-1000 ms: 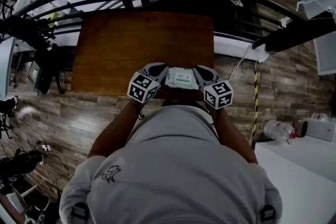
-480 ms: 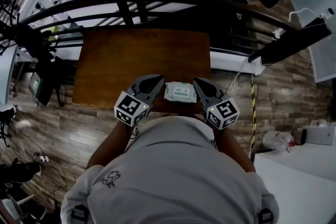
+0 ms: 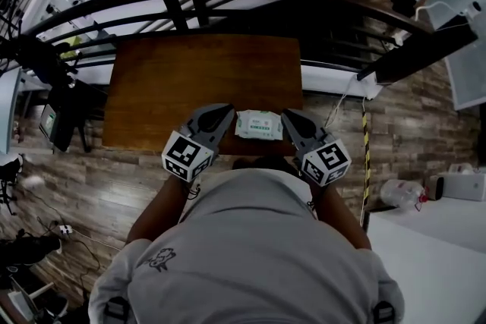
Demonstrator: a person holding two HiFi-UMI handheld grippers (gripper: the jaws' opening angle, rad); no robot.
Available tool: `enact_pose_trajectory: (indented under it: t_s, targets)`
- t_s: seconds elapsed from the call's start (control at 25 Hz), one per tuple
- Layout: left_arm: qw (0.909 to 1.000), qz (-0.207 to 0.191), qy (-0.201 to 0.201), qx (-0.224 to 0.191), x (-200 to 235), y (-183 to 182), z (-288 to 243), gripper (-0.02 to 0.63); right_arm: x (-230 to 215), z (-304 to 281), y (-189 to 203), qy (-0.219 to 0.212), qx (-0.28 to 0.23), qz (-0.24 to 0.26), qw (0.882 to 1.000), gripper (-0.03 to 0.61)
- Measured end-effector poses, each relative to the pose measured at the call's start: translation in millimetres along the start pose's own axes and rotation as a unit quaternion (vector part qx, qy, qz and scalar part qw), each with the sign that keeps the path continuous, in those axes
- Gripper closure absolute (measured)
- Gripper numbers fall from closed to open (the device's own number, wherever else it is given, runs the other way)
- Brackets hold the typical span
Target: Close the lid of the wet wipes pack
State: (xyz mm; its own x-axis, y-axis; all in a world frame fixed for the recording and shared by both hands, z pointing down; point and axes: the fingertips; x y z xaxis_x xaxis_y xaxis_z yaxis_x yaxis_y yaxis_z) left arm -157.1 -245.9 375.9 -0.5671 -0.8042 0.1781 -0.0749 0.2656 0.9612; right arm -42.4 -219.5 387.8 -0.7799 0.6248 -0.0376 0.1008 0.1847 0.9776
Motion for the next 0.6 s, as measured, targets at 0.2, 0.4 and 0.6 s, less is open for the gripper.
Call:
enact_pose_trajectory:
  t_s: [0.2, 0.4, 0.6]
  targets:
    - [1.0000, 0.006, -0.007, -0.004, -7.3, 0.8, -2.7, 0.604, -1.7, 6.6, 3.0, -0.009, 0.002, 0.005, 1.000, 0.543]
    - [0.9996, 0.003, -0.026, -0.010, -22.5, -4.1, -4.7, 0.604, -9.8, 15.8, 0.1, -0.031, -0.004, 0.010, 0.999, 0.543]
    - [0.9982, 0.005, -0.056, -0.020, -42.5, -7.8, -11.0, 0.604, -23.6, 33.9, -0.9, -0.053, -0.002, 0.020, 0.998, 0.543]
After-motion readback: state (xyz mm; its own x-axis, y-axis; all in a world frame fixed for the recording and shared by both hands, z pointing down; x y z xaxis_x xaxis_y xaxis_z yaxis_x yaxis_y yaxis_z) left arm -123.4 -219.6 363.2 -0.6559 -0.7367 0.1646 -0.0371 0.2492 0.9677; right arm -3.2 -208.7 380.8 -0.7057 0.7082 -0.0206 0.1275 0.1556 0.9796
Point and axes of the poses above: the fingertips, and each gripper's own axes: z backward along the fingers, x to its left, y out of its underside, and after that the axes turned 7 degrees about z, right-handed
